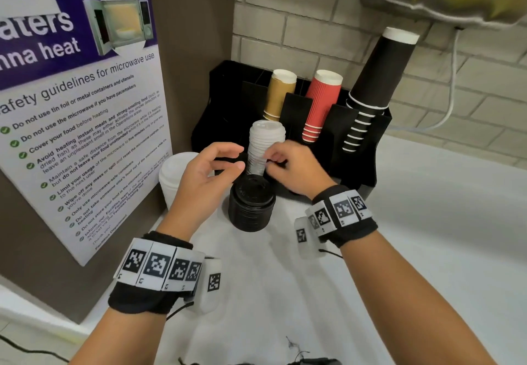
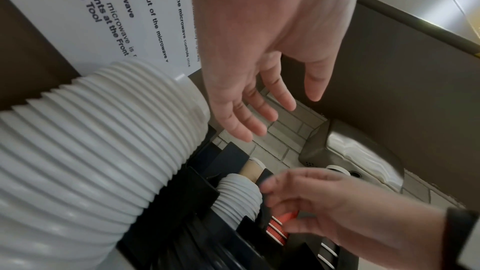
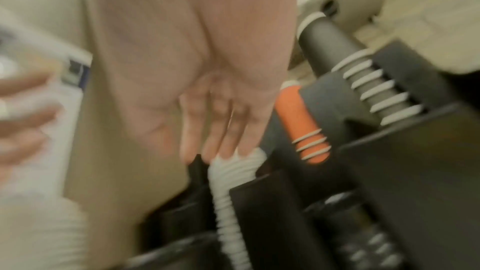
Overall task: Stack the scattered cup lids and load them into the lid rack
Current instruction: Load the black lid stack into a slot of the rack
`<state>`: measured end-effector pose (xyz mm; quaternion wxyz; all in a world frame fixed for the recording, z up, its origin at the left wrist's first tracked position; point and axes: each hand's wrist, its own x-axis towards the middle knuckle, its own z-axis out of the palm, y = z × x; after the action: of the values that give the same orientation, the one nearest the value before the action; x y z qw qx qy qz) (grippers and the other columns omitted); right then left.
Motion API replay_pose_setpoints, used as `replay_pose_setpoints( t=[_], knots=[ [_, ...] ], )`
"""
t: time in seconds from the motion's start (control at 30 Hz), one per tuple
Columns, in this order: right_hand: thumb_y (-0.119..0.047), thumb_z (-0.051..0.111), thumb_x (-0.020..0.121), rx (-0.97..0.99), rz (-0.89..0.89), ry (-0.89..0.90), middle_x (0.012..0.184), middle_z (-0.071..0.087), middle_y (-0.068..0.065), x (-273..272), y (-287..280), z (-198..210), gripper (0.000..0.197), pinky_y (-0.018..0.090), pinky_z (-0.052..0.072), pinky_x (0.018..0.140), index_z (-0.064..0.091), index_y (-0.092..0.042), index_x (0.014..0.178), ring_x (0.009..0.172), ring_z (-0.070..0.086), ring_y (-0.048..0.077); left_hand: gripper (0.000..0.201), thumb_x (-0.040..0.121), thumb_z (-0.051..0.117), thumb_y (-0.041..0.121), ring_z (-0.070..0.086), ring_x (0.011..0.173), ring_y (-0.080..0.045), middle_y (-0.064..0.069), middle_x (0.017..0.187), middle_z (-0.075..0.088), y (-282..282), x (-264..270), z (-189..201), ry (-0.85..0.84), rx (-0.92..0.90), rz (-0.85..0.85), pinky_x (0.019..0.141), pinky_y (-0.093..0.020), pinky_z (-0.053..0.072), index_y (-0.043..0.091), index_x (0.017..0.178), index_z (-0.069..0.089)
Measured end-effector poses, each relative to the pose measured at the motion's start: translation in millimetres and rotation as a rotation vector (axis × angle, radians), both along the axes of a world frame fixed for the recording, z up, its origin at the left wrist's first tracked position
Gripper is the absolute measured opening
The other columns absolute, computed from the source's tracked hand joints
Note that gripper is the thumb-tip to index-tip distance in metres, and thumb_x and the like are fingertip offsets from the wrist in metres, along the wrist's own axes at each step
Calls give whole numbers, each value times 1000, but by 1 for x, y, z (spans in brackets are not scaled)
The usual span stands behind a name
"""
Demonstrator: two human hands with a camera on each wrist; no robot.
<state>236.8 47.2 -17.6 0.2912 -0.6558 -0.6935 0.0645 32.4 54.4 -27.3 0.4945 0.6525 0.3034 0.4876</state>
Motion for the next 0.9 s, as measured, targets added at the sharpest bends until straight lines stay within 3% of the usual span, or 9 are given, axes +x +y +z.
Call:
replay_pose_setpoints(
  t=[0.1,0.2,0.33,0.47,0.53,0.63,0.77,0.83,0.9],
  knots=[
    [-44,77,75,-323,168,-45,115,51,2,-21,0,-10,63,28,44,89,55,-24,131,108,49,17,26,91,63,10,60,89,0,9,103,63,3,-2,-2,-22,-4,-1,78,-17,49,33,103,64],
    [-48,82,66,-450,164,-138,128,40,1,-28,4,-26,90,36,43,99,37,-32,143,120,39,21,24,91,65,15,61,89,1,17,98,64,4,-7,-5,-11,-2,3,82,-21,50,36,103,64],
    [-40,84,66,-481,122,-170,133,35,2,-30,8,-37,92,42,45,100,35,-32,143,123,40,27,21,88,65,22,61,91,-5,22,95,64,4,-12,-7,2,-14,4,91,-31,49,36,105,65],
    [-35,83,66,-418,110,-120,121,35,0,-27,8,-35,85,32,46,91,39,-30,139,113,43,23,22,92,64,15,60,92,-7,14,99,64,5,-14,-6,4,-17,9,91,-29,49,31,106,65],
    [-34,83,67,-330,92,-46,118,37,-1,-23,3,-25,82,26,42,89,42,-30,137,112,45,21,23,91,64,13,61,92,-4,13,102,64,4,-13,-6,1,-18,13,87,-21,49,32,106,65],
    [-31,84,68,-154,74,195,122,46,1,-18,-11,-4,75,30,43,97,47,-31,133,117,49,21,41,84,73,19,59,103,3,14,119,59,0,-10,-5,32,-22,-14,84,-12,47,38,117,58],
    [-21,81,75,-92,202,665,121,57,8,-27,-39,18,64,42,49,100,52,-38,129,108,61,22,91,59,83,32,43,133,-11,10,148,38,-8,1,-6,23,-81,-182,104,-31,45,49,136,37],
    [-22,80,75,-82,245,755,119,59,9,-32,-50,21,61,48,47,100,54,-37,128,108,62,23,95,62,86,25,46,133,-15,9,148,38,-13,9,-6,-29,-67,-236,106,-42,45,45,140,36],
    [-26,79,74,-78,250,797,115,62,4,-33,-58,20,59,50,47,100,55,-38,127,109,62,23,91,66,88,19,53,126,-12,11,142,44,-16,14,-7,-62,-34,-250,99,-41,51,43,139,39]
  ],
)
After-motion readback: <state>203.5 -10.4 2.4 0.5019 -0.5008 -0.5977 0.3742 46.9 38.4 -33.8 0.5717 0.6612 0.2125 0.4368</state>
